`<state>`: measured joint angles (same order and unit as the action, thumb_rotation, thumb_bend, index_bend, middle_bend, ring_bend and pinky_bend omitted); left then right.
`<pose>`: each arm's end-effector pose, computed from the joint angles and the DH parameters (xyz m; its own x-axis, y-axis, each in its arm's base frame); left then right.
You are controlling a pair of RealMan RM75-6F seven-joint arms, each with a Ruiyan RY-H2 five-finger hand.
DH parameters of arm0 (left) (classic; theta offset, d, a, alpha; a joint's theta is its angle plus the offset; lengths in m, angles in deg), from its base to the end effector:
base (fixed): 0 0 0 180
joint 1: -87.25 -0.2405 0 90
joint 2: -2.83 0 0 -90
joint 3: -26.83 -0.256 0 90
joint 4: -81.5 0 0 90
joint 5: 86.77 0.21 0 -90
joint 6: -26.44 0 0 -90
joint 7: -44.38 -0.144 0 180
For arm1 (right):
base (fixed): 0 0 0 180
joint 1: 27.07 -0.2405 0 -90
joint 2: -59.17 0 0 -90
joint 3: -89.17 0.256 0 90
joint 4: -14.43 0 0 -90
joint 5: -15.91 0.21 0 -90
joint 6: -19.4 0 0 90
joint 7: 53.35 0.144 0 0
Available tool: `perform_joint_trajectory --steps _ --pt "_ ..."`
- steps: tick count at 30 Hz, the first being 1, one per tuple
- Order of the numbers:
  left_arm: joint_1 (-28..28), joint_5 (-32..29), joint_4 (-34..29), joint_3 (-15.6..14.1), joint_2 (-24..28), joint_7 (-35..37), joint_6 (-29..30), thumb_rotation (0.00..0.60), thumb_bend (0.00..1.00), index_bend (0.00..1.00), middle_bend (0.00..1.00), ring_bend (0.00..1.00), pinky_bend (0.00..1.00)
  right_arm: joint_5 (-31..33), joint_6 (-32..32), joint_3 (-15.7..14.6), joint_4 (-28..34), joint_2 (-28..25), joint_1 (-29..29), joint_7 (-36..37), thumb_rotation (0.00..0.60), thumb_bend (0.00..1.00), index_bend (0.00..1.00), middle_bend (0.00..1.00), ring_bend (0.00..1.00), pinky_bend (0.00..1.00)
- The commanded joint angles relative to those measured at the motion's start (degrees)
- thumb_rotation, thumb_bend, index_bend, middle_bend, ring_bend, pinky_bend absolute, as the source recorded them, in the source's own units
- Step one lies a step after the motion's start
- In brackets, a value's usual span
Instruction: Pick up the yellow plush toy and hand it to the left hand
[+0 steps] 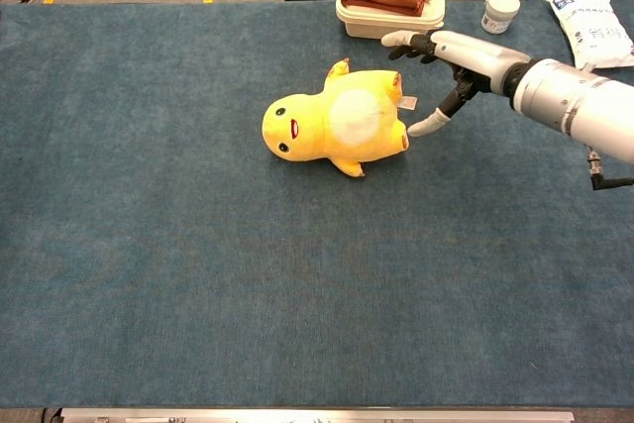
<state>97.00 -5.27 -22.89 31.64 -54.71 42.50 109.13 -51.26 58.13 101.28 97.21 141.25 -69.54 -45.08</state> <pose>-0.2687 0.2083 0.1781 0.3282 -0.0063 0.9446 0.9439 -0.0352 -0.3282 -0.1720 -0.3572 -0.0020 0.1623 -0.5305 0.8320 -0.9708 -0.2369 0.0383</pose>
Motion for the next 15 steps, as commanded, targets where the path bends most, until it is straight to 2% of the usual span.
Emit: perform_joint_trajectory --steps 1,5,6,7,9,12,13,15 --pt "-0.3 -0.2 -0.1 0.0 0.2 0.2 0.3 0.6 0.18 0.28 0.19 0.13 0.26 1.2 -2.2 -0.1 -3.2 3.5 -2.0 -0.4 0.6 0.0 0.0 0.13 0.08 0.12" --pt "-0.8 -0.4 -0.2 0.0 0.7 0.4 0.7 0.6 0.18 0.28 0.18 0.13 0.26 1.9 -4.0 -0.6 -7.3 7.4 -3.9 -0.9 0.6 0.0 0.0 0.13 0.08 0.13" --pt "-0.9 -0.3 -0.2 -0.1 0.8 0.5 0.7 0.6 0.18 0.28 0.18 0.13 0.26 1.9 -3.9 -0.6 -8.4 8.3 -4.1 -1.3 0.6 0.02 0.02 0.15 0.09 0.14" --pt "-1.0 -0.3 -0.2 -0.1 0.9 0.6 0.7 0.6 0.18 0.28 0.18 0.13 0.26 1.9 -3.1 -0.6 -10.0 9.9 -4.4 -1.8 0.6 0.07 0.06 0.18 0.11 0.18" --pt "-1.1 -0.3 -0.1 -0.2 1.0 0.7 0.6 0.6 0.18 0.28 0.18 0.13 0.26 1.9 -1.9 -0.4 -11.9 11.9 -4.6 -2.0 0.6 0.19 0.18 0.24 0.18 0.26" --pt "-0.8 -0.1 0.0 -0.1 1.0 1.2 0.1 0.6 0.18 0.28 0.18 0.13 0.26 1.1 0.8 0.5 -14.3 15.0 -4.6 -1.3 0.6 0.32 0.44 0.37 0.34 0.44" --pt "-0.6 0.0 0.0 0.0 1.1 1.5 -0.2 0.6 0.18 0.28 0.18 0.13 0.26 0.2 2.7 0.8 -15.1 16.0 -4.4 -1.3 0.6 0.37 0.53 0.44 0.42 0.52" --pt "-0.2 0.2 0.1 0.1 1.4 2.2 -0.9 0.6 0.18 0.28 0.18 0.13 0.26 -1.1 5.4 1.1 -15.7 17.1 -4.0 -0.7 0.6 0.43 0.62 0.51 0.52 0.63"
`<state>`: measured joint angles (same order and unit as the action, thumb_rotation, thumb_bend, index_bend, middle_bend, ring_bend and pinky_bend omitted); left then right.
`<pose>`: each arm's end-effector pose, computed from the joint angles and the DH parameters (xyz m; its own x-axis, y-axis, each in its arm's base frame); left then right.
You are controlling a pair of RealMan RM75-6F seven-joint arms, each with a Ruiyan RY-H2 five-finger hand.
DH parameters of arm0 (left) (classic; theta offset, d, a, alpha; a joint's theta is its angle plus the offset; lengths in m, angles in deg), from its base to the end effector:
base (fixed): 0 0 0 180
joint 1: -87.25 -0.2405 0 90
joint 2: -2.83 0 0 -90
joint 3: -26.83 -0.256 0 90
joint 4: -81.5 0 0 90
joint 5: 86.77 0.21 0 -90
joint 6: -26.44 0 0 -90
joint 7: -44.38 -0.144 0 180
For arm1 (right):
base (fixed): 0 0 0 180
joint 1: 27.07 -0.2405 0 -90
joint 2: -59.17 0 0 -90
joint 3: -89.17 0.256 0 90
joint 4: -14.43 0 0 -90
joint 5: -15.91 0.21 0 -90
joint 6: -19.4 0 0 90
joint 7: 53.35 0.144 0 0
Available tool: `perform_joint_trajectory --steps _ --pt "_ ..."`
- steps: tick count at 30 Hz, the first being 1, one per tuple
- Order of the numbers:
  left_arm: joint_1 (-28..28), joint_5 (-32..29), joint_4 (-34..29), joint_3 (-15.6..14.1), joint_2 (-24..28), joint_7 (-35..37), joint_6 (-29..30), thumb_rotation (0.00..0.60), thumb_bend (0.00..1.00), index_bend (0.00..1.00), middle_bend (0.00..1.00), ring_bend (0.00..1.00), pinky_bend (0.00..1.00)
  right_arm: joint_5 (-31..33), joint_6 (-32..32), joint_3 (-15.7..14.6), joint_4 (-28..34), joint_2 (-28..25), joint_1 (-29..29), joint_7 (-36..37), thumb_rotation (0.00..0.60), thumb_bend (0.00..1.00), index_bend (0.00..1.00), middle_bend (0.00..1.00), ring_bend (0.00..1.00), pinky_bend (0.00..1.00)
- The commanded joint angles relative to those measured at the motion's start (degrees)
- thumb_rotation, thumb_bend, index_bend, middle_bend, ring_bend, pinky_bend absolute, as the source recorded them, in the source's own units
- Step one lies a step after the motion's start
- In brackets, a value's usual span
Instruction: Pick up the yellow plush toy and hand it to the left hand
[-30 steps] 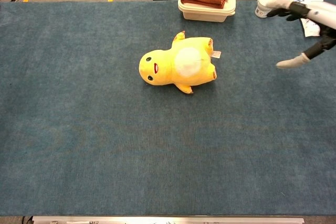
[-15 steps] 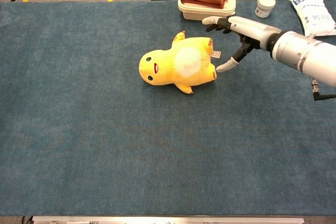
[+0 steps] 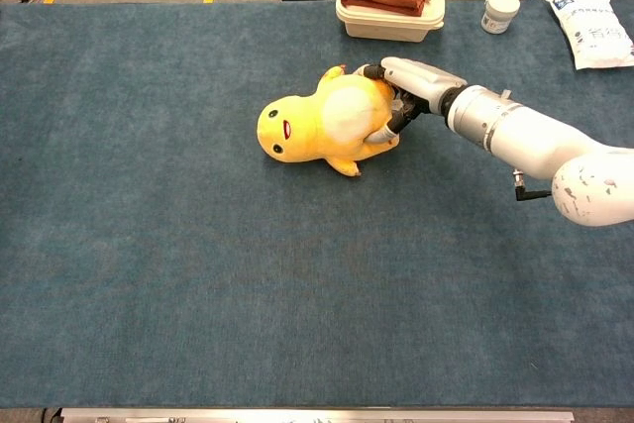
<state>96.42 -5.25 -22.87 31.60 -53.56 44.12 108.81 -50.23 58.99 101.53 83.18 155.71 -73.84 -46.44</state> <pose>-0.2724 0.2056 0.1832 0.3208 0.0009 0.9471 0.9468 -0.0249 -0.3207 -0.1522 -0.3709 -0.0653 0.1702 -0.5155 0.8398 -0.9656 -0.2573 0.0378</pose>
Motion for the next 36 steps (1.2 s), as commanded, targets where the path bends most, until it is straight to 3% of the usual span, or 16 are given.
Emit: perform_joint_trajectory --steps 1,9,14,24,36 --pt "0.6 0.2 0.1 0.2 0.4 1.2 -1.0 0.6 0.18 0.28 0.18 0.13 0.26 -2.8 5.8 1.0 -1.6 2.9 0.7 1.5 0.6 0.45 0.66 0.53 0.55 0.67" --pt "3.6 -1.2 -0.4 1.8 3.4 6.3 -6.2 0.6 0.18 0.27 0.18 0.13 0.26 -6.0 8.9 3.0 7.8 -3.3 2.4 7.8 0.6 0.46 0.7 0.57 0.6 0.72" --pt "6.5 -2.4 -1.4 2.8 5.5 13.2 -12.1 0.6 0.18 0.18 0.16 0.11 0.26 -7.5 11.6 4.2 12.4 -5.9 2.7 8.2 0.6 0.46 0.7 0.57 0.6 0.72" --pt "11.5 -1.8 -3.6 5.1 8.5 29.6 -20.3 0.6 0.18 0.08 0.11 0.08 0.26 -6.3 14.7 6.8 12.3 0.2 0.1 6.6 0.6 0.46 0.7 0.57 0.6 0.72" --pt "15.1 -2.5 -4.0 5.8 8.2 34.4 -25.0 0.6 0.18 0.07 0.08 0.06 0.26 -2.9 15.9 10.7 8.5 9.4 -5.0 3.3 0.6 0.45 0.7 0.57 0.6 0.72"
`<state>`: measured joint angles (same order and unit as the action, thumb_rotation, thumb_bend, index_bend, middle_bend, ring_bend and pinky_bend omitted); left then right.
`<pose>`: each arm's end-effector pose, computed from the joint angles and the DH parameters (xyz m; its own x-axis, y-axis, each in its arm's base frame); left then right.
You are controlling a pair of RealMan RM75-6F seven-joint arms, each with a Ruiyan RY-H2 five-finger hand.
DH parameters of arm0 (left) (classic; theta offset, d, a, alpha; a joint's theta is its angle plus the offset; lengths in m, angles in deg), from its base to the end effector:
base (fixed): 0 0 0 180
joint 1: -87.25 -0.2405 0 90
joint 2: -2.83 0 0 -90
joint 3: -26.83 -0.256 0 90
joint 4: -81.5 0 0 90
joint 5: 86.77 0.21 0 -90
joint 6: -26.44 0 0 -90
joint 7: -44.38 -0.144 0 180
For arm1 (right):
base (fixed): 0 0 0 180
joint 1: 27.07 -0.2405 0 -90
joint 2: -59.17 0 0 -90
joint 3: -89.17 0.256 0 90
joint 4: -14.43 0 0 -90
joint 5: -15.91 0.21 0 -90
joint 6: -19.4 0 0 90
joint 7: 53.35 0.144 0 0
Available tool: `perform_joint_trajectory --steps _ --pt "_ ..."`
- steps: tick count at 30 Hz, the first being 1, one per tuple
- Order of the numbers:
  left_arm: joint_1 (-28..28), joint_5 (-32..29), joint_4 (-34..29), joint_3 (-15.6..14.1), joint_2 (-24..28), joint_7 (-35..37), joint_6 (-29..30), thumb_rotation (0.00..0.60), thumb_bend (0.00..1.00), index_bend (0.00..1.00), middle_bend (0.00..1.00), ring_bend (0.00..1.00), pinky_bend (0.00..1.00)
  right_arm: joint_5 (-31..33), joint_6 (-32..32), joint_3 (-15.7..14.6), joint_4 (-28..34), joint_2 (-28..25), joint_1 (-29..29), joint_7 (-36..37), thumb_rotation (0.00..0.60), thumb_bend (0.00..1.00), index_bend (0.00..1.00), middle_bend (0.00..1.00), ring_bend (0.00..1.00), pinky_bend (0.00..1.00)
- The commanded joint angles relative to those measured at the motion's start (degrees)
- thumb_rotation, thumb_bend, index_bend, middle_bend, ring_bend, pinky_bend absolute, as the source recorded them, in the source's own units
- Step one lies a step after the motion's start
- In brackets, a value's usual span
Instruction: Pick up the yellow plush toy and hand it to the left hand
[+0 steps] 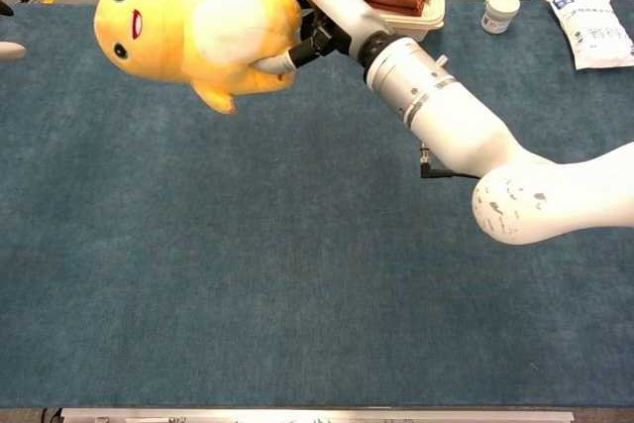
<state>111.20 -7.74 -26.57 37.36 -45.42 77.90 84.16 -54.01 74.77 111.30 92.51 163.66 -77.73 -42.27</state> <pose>-0.2146 0.2799 0.1773 -0.1367 0.3228 0.9366 0.9807 -0.0895 0.1740 -0.0240 -0.3566 -0.0566 -0.2003 -0.3982 0.8951 -0.8519 -0.3805 -0.3599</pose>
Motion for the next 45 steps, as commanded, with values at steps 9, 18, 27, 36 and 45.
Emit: perform_joint_trajectory --steps 9,18,27,36,45 --pt "1.7 -0.9 -2.0 0.5 0.8 5.0 -2.6 0.6 0.18 0.07 0.08 0.06 0.26 3.5 0.4 3.9 -4.5 7.2 -5.3 -3.5 0.6 0.45 0.7 0.57 0.6 0.72" --pt "3.1 -0.3 -3.1 0.5 0.7 8.8 -4.9 0.6 0.18 0.07 0.08 0.06 0.26 4.2 1.0 5.5 -8.6 11.1 -8.1 -4.5 0.6 0.45 0.7 0.57 0.6 0.72" --pt "4.6 -1.6 -3.7 0.9 -1.5 10.2 -5.9 0.6 0.18 0.02 0.03 0.04 0.26 5.0 1.0 6.9 -11.0 14.2 -10.0 -3.1 0.6 0.45 0.7 0.57 0.6 0.72" --pt "6.4 -8.7 -3.0 1.5 -3.4 5.1 -7.7 0.6 0.18 0.04 0.06 0.07 0.4 4.5 2.7 7.7 -12.6 16.3 -10.7 -2.1 0.6 0.45 0.7 0.57 0.6 0.72" --pt "6.4 -14.8 -3.0 2.3 -4.9 -0.6 -5.6 0.6 0.18 0.05 0.05 0.08 0.43 4.5 3.2 7.6 -12.5 16.8 -10.5 -2.4 0.6 0.45 0.7 0.57 0.6 0.72"
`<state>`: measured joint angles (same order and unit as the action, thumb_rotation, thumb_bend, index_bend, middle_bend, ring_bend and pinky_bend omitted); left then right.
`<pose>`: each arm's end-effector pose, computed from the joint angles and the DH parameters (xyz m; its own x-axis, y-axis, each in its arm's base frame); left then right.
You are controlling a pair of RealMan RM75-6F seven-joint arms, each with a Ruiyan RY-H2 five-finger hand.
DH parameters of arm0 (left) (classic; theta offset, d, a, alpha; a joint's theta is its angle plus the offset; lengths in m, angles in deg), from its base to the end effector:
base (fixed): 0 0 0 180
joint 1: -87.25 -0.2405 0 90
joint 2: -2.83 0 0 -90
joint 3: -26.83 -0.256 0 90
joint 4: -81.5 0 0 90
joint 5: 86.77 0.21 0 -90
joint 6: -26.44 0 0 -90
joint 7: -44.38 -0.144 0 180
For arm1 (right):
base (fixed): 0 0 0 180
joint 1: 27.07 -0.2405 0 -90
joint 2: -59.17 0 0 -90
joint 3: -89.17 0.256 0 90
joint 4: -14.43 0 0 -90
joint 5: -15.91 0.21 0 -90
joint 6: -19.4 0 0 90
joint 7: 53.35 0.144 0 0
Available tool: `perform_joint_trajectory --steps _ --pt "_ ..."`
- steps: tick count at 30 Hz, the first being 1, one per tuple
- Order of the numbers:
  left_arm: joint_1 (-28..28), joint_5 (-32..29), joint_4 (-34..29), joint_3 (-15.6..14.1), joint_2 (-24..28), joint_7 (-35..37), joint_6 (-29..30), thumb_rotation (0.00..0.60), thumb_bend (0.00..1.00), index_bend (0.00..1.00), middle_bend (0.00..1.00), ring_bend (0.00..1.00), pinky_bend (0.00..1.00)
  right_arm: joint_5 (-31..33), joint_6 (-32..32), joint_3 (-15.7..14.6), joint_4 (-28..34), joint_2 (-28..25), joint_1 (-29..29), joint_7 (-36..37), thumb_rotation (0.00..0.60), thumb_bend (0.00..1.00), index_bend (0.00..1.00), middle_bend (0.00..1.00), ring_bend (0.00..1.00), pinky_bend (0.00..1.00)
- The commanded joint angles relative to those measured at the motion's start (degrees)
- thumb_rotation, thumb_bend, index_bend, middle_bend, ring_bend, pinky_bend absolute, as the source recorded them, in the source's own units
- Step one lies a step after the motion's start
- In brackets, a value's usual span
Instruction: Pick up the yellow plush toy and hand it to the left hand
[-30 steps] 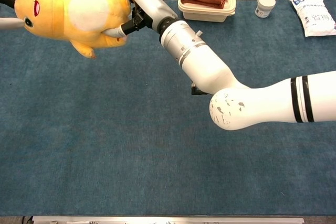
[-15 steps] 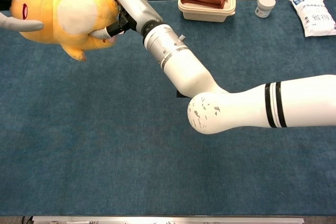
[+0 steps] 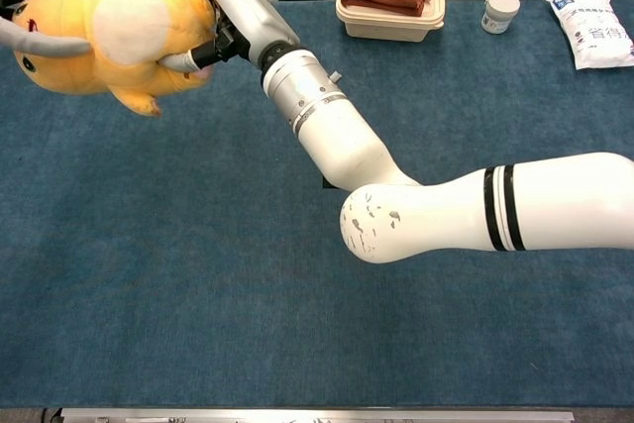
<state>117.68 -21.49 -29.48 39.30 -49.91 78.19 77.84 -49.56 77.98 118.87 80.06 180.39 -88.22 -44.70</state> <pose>-0.1889 0.3011 0.1440 -0.3385 0.3815 0.8602 0.9362 0.0443 0.3487 0.0532 -0.3496 -0.1071 -0.3241 -0.3822 0.8654 -0.8113 -0.3582 -0.4620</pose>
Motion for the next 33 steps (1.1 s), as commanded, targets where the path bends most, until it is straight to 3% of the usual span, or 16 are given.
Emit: perform_joint_trajectory --steps 1,6,9,16,20,26,31,33 --pt "-0.2 -1.5 -0.1 0.6 -0.4 -1.1 0.8 0.6 0.18 0.05 0.06 0.08 0.43 0.0 0.1 0.1 -0.1 0.1 0.0 0.1 0.6 0.45 0.7 0.57 0.6 0.72" --pt "-0.2 -2.2 -0.2 0.6 -0.1 -1.8 -0.3 0.6 0.18 0.08 0.08 0.11 0.48 -0.3 0.9 0.6 -0.6 0.9 -0.3 0.3 0.6 0.45 0.7 0.57 0.6 0.72" --pt "-0.2 -2.3 -0.2 0.7 -0.1 -1.5 -0.9 0.6 0.18 0.17 0.13 0.2 0.57 -0.8 1.8 0.7 -1.3 1.4 -0.5 0.1 0.6 0.45 0.7 0.57 0.6 0.72" --pt "-0.3 -2.9 -0.3 1.1 0.1 -2.2 -1.3 0.6 0.22 0.46 0.41 0.46 0.79 -1.8 2.7 0.3 -2.6 2.1 -0.6 0.2 0.6 0.44 0.7 0.57 0.6 0.72" --pt "-0.3 -3.9 -0.1 1.3 0.0 -3.1 -1.3 0.6 0.22 0.5 0.45 0.49 0.82 -2.3 2.0 -0.4 -1.8 1.4 -0.1 1.0 0.6 0.42 0.68 0.52 0.57 0.7" --pt "-0.4 -4.2 0.3 1.5 -0.2 -3.6 -1.6 0.6 0.22 0.5 0.45 0.48 0.82 -2.9 0.5 -1.4 0.8 -0.5 0.8 2.1 0.6 0.41 0.41 0.37 0.41 0.57" --pt "-0.8 -3.2 1.3 1.8 0.2 -1.7 -2.7 0.6 0.22 0.49 0.44 0.48 0.82 -1.8 -2.2 -1.8 5.1 -3.8 1.9 1.9 0.6 0.36 0.04 0.14 0.14 0.26" --pt "-1.1 -2.4 1.9 1.9 0.5 -0.6 -3.2 0.6 0.22 0.49 0.44 0.48 0.82 -1.5 -2.8 -2.1 6.9 -5.3 2.5 1.3 0.6 0.31 0.0 0.07 0.07 0.17"
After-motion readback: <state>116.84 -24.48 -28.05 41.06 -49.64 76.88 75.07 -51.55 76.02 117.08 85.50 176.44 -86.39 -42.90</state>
